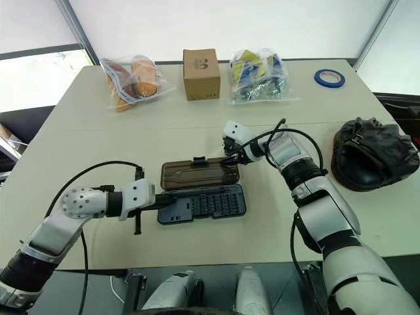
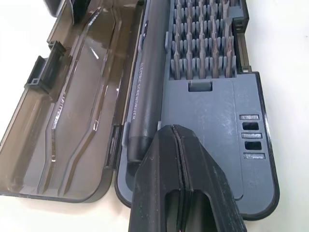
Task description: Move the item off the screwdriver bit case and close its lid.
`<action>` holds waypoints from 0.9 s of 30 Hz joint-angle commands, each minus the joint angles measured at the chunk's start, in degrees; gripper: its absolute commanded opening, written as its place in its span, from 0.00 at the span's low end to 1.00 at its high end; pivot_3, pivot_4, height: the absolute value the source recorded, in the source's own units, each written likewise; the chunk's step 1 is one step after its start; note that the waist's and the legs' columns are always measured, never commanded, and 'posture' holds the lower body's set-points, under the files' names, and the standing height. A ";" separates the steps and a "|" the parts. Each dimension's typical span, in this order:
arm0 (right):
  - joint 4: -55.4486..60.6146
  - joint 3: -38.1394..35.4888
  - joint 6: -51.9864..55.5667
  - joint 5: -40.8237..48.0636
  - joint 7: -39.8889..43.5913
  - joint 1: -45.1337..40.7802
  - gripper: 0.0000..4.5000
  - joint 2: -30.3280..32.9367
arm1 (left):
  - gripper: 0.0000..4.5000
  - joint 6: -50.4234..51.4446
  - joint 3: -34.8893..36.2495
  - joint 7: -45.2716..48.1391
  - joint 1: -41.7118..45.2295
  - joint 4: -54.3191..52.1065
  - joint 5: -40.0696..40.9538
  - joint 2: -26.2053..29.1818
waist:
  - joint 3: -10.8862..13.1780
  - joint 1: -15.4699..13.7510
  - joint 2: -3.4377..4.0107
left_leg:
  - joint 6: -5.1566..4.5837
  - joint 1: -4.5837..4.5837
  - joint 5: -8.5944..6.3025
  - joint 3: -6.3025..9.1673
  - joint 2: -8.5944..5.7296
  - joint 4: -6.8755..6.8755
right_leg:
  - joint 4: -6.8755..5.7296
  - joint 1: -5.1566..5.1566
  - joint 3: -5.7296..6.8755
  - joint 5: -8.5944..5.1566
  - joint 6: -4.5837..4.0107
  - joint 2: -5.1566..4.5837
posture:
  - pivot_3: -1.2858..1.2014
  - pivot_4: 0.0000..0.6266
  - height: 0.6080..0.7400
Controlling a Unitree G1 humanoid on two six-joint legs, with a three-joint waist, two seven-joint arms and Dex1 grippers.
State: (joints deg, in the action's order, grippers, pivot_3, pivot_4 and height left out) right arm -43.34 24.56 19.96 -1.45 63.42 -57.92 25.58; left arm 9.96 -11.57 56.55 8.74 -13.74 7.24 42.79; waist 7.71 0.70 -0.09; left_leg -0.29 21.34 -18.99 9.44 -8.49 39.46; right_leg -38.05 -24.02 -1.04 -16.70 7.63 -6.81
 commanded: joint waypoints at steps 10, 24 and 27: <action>-8.08 1.25 -13.39 -8.03 -0.24 0.81 0.01 -1.38 | 0.00 3.94 -0.59 -2.36 -1.42 2.08 -1.33 -0.50 | -0.71 0.31 0.27 | 0.02 -0.79 -0.01 -0.02 0.12 -0.51 | 0.15 0.54 -0.03 -0.01 -0.02 0.07 | 0.52 0.24 1.00; 22.86 -6.25 -20.55 -14.22 -14.85 10.76 0.01 6.90 | 0.00 4.75 0.09 -1.04 -1.53 4.03 0.78 -1.80 | -0.57 -0.41 0.47 | 0.13 -0.84 0.05 -0.03 0.18 -0.52 | 0.38 0.61 -0.09 -0.01 -0.02 0.17 | 0.52 0.24 1.00; 30.63 -6.99 -18.03 -15.18 -15.65 14.37 0.01 8.07 | 0.00 4.94 0.00 -0.70 -1.25 4.31 1.35 -2.04 | -0.56 -0.46 0.48 | 0.13 -0.81 0.05 -0.04 0.18 -0.52 | 0.43 0.66 -0.10 -0.01 -0.02 0.17 | 0.52 0.24 1.00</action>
State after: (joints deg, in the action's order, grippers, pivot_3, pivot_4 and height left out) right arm -17.38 21.53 -0.45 -15.45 51.19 -43.30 32.33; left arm 13.29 -10.35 55.18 8.68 -11.56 9.46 40.49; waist 7.15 0.24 0.39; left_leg -0.17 20.55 -18.94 9.41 -8.31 38.93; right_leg -37.60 -23.36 -1.14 -16.71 7.61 -6.64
